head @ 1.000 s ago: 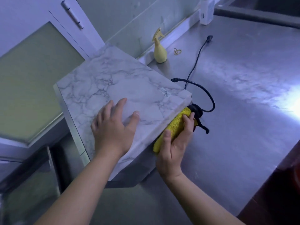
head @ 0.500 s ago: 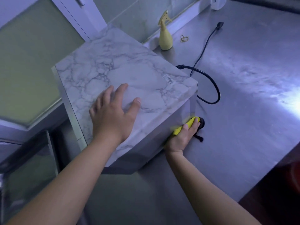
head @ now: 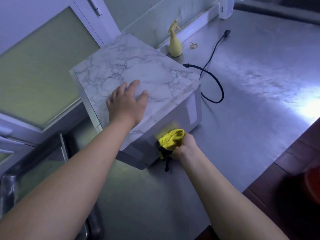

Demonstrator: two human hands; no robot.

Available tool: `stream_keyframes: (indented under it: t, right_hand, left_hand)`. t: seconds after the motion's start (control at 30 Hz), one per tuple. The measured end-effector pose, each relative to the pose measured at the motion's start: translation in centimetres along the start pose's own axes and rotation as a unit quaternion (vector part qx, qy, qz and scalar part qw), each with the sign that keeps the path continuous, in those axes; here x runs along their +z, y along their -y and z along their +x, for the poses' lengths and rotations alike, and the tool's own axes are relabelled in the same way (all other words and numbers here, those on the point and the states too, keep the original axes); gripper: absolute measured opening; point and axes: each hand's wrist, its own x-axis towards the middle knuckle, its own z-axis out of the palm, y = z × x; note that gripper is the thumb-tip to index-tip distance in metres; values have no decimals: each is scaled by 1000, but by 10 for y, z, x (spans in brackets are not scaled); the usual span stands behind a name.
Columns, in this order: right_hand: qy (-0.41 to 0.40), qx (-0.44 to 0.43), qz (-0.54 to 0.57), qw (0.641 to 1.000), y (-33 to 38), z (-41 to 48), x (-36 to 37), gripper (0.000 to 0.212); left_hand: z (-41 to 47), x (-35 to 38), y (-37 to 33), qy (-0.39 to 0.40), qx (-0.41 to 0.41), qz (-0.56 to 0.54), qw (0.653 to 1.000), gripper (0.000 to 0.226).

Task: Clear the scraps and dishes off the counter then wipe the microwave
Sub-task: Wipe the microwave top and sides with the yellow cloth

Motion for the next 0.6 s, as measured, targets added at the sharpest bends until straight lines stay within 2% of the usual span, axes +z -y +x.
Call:
stream_keyframes:
  t: [0.07,0.13,0.2,0.23,0.3,0.33,0.5,0.57,0.6]
  right_hand:
    - [25,-12,-34,999,-2,-12,-16,33]
    - [17,8,-23,1000,4,-19,-40,33]
    - [28,6,5,1000,17,-38,-55,24]
    - [53,-6,20,998,24,-51,-60,30]
    - [102,-40,49,993,43,-70,-66,62]
    - [134,-57,58,988,53,-84,-65,67]
    - [186,-216,35,958,72,-116,-35,54]
    - [186,-316,-28,930,59,-113,-8,48]
    - [157,-369,-77,913,48,-109,4,42]
  left_hand:
    - [1,-1,0,0,-1,-1,1000,55]
    - [1,-1,0,2,-1,-2,1000,55]
    - [1,0,-1,1,0,2,1000,55]
    - [1,0,-1,1,0,5,1000,55]
    - [2,0,-1,5,1,9,1000,55]
    - [2,-1,-1,8,3,11,1000,56]
    - [2,0,-1,8,8,9,1000,54]
    - [2,0,0,6,12,7,1000,53]
    - [2,0,0,5,13,5,1000,53]
